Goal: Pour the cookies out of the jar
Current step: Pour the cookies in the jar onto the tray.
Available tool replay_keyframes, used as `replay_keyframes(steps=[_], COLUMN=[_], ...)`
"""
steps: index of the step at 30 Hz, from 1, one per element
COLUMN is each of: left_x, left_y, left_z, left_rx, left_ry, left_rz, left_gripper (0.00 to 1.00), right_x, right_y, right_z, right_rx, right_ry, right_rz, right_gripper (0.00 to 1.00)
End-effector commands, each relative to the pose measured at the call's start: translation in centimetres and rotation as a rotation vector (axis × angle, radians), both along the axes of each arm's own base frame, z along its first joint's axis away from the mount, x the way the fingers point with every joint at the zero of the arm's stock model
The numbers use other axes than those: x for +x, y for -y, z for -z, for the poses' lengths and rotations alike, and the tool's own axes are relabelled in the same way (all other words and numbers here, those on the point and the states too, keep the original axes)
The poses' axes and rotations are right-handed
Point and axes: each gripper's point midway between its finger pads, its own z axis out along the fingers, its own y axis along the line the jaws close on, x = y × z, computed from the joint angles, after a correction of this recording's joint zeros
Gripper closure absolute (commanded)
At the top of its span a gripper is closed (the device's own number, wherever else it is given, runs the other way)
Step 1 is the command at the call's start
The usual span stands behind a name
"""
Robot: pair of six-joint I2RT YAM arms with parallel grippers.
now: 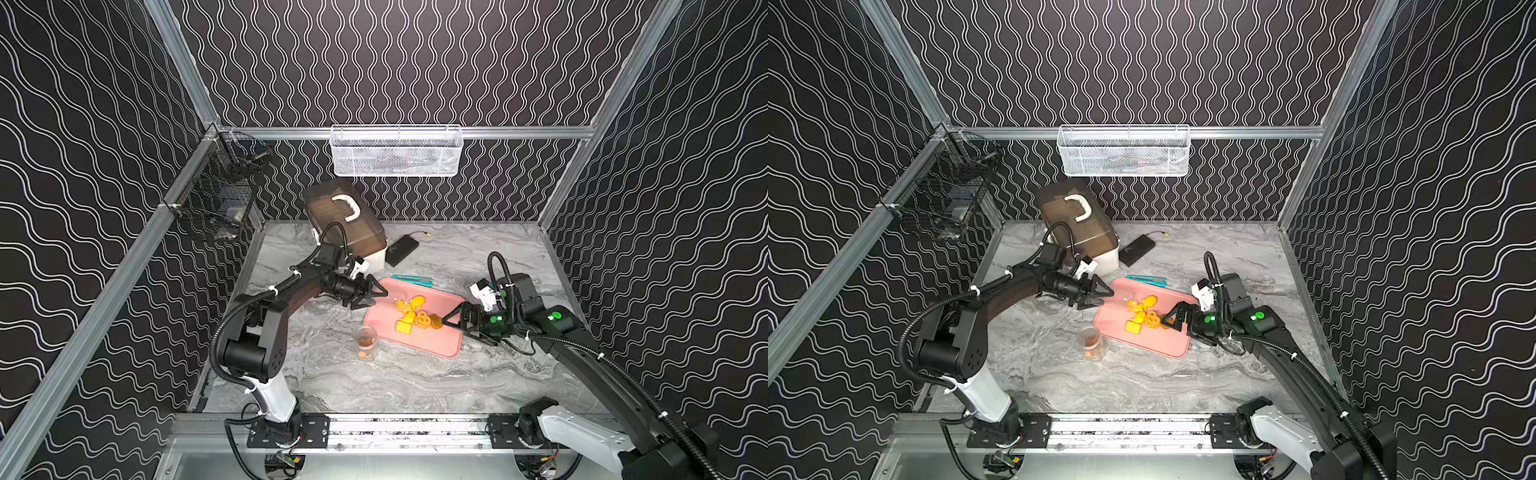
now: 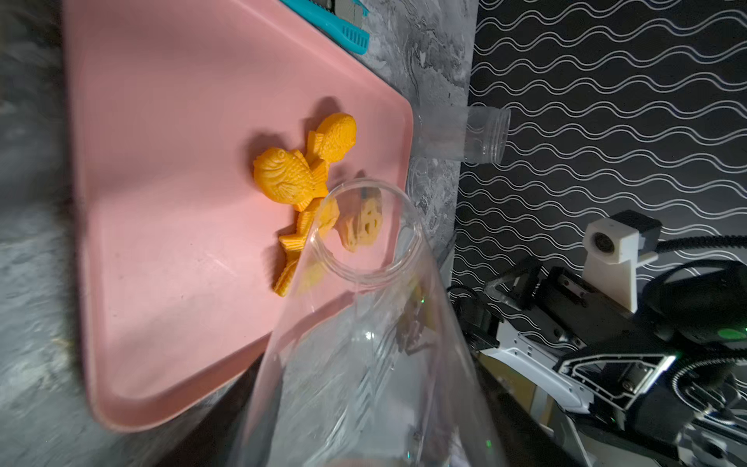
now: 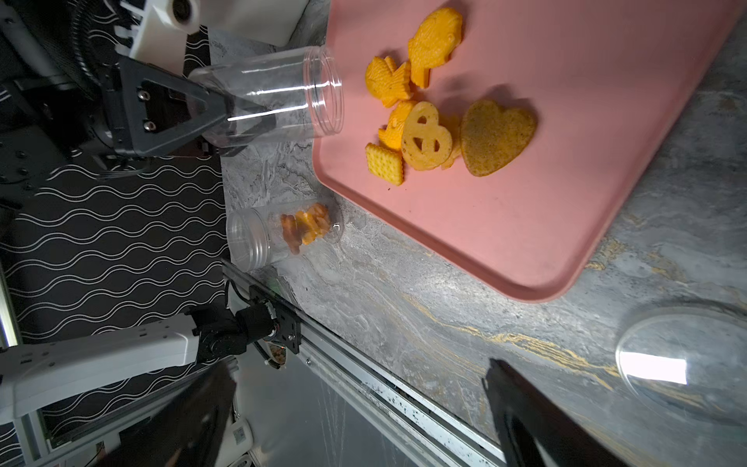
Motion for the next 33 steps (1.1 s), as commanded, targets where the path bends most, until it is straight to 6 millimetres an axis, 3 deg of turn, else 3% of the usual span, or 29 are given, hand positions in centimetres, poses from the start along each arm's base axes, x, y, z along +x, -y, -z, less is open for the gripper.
replay_keyframes(steps=[1,2,5,10,12,13,16,21,27,33], left_x=[-0.9,-0.9,-0.7,-0.9,-1.0,-1.1,-1.1,-1.4,-1.2,-1.4], left_y=[-1.2,-0.7,-1.8,-1.4,-0.2,0.0,-1.3,-0.9,0.0,0.5], left_z=[0.6,0.1,0.5,-0.7,-1.7,-1.6,-0.4,-1.1,-4.2,-8.8], left_rx=[0.092,0.034,0.204,0.161,0.036,0.01,0.204,0.147,0.044,-0.036], left_ry=[-0.004,-0.005,0.041,0.058,0.044,0.028,0.059,0.057,0.084,0.144], left_rz=[0.019,0.011,0.002,0.022,0.029,0.024,0.028,0.043,0.034,0.02], left_gripper=[0.3,0.3,0.3,0.3,0.29,0.3,0.3,0.3,0.3,0.29], right_x=[0.0,0.0,0.1,0.2,0.2,0.3,0.2,0.1,0.3,1.0], right_y=[0.0,0.0,-0.1,0.0,0.0,-0.1,-0.1,0.1,0.2,0.2], right_z=[0.0,0.0,0.0,-0.1,-0.2,-0.2,-0.2,-0.5,-1.6,-5.2], right_rx=[0.001,0.0,0.007,-0.001,0.003,0.007,0.008,-0.004,-0.007,0.001], right_ry=[0.005,0.005,-0.002,0.008,0.005,0.003,0.001,0.013,0.033,0.107], right_rz=[0.001,0.003,0.005,0.005,0.006,0.006,0.008,0.005,0.002,0.005], right_gripper=[0.0,0.0,0.0,0.0,0.0,0.0,0.0,0.0,0.0,0.0])
